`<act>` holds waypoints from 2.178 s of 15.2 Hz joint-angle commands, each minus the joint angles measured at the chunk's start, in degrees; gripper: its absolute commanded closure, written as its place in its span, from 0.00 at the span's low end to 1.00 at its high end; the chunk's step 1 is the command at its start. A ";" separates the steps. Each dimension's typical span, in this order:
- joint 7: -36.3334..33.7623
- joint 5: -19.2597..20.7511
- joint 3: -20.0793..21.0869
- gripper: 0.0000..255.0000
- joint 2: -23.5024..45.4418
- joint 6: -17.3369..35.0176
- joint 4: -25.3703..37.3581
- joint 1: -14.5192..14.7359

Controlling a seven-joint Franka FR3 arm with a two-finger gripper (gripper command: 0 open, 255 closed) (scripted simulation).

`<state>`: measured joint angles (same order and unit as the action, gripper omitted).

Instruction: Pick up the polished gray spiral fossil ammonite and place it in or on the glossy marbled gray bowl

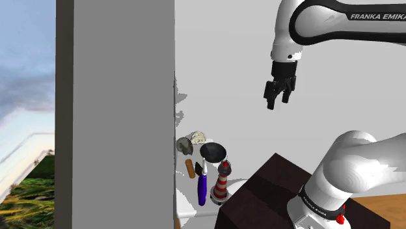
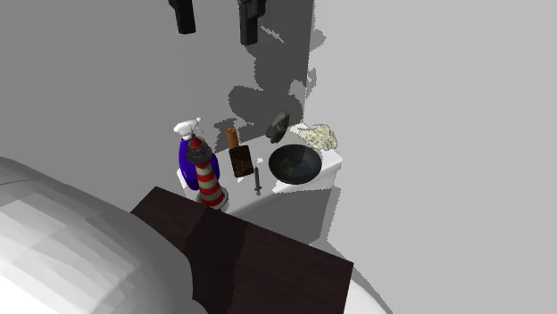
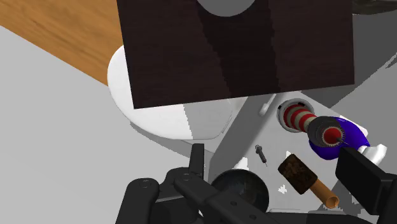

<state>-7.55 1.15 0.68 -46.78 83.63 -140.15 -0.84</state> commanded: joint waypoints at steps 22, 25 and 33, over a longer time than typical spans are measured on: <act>7.40 -7.48 -3.30 0.00 39.69 41.91 1.52 2.56; 9.26 -9.63 -3.29 0.00 46.54 45.85 4.83 2.91; 14.11 -15.38 -1.81 0.00 64.55 52.72 16.98 2.70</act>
<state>6.06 -13.45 -1.50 15.66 135.24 -124.33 1.83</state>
